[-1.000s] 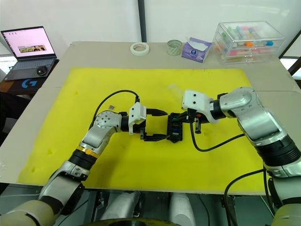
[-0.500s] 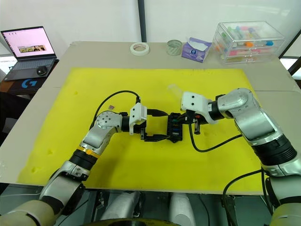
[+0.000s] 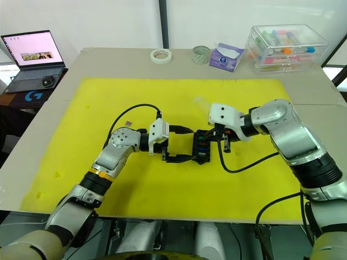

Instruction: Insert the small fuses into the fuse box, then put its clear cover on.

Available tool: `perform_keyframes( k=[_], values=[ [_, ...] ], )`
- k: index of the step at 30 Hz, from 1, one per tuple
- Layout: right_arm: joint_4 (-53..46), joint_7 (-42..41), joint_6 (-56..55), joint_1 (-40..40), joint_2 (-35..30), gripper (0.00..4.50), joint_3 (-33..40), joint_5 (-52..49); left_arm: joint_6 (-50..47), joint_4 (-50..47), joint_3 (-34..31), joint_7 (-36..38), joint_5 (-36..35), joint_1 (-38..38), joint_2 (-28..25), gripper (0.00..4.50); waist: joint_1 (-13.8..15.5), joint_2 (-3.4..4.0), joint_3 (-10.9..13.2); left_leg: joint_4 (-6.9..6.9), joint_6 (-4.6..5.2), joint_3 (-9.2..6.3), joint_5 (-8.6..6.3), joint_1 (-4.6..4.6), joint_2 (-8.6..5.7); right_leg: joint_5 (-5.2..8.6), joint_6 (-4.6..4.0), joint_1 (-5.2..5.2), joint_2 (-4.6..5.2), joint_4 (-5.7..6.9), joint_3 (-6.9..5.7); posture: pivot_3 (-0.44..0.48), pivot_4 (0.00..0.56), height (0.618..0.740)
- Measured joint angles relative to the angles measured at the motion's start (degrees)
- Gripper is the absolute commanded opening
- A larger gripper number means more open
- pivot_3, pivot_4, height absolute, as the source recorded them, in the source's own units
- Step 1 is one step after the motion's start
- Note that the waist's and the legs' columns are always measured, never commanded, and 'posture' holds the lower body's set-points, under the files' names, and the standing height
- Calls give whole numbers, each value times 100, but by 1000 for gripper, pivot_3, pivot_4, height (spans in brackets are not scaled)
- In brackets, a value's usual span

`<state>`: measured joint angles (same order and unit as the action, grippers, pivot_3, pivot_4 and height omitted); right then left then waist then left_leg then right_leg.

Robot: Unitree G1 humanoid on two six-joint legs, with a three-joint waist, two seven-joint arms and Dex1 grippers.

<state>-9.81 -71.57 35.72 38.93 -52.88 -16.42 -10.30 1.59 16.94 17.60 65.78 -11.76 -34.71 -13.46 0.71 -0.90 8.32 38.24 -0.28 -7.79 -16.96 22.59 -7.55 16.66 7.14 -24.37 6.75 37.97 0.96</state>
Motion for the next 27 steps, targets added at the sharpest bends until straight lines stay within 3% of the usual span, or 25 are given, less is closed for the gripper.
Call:
perform_keyframes(
  k=[27],
  values=[
    [18,34,29,-14,0,0,-15,168,5,54,-2,-13,6,-25,1,4452,-3,0,0,1,0,0,0,0,0,0,0,0,0,1,0,0,150,740]
  ],
)
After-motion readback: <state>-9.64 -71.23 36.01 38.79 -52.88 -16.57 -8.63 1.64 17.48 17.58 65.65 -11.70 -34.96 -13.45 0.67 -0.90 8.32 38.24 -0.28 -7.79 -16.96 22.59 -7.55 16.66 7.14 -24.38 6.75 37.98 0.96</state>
